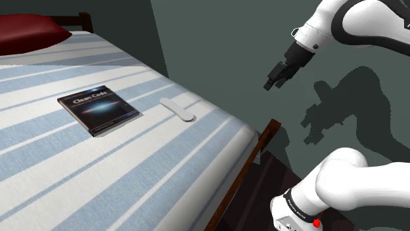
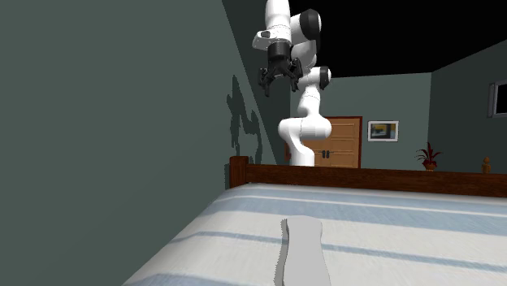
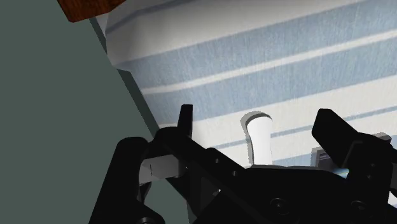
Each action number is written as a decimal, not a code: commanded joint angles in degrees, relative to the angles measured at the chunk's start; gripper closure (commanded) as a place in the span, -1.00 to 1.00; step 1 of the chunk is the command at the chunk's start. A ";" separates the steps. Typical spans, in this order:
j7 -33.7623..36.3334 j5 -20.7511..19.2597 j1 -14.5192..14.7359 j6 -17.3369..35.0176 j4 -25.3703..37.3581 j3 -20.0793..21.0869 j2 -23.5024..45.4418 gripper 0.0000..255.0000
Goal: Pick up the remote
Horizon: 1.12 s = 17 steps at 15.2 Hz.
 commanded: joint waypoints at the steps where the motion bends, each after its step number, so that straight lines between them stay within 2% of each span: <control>1: 0.00 0.00 0.00 0.00 0.00 0.00 0.00 -1.00; 9: 0.41 0.51 2.17 10.88 3.12 2.88 15.79 -1.00; 17: 1.31 -0.31 3.79 18.61 10.71 5.51 32.97 -1.00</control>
